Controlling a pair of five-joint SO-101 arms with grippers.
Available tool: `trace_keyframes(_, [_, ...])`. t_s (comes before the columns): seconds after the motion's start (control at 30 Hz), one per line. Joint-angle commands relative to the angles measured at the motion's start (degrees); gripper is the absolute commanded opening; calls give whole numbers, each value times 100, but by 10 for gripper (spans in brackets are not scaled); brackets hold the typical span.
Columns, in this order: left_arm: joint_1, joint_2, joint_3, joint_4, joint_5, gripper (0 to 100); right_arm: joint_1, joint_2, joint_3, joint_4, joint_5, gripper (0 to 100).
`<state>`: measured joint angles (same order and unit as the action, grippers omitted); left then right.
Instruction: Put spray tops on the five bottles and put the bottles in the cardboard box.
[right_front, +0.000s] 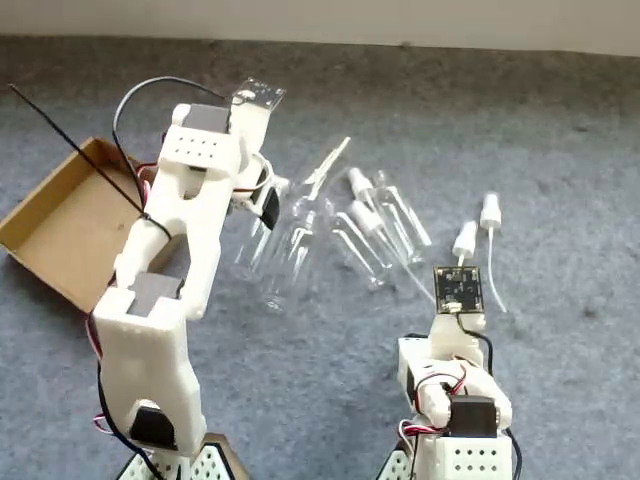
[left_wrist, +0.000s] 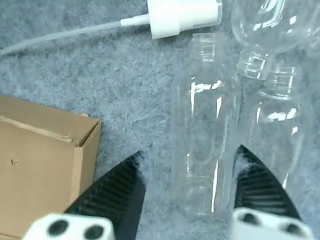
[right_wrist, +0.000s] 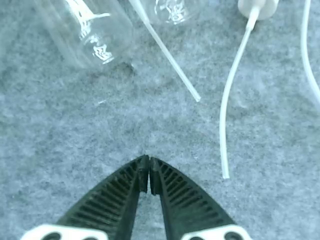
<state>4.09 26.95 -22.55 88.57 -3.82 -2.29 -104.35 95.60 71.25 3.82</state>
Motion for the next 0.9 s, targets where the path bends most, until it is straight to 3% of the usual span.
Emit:
trace_keyframes(0.0, [92, 356, -699, 53, 44, 238, -31, -40, 840, 13, 53, 4])
trace_keyframes(0.87, [110, 1429, -989, -193, 18, 234, -31, -40, 840, 13, 53, 4])
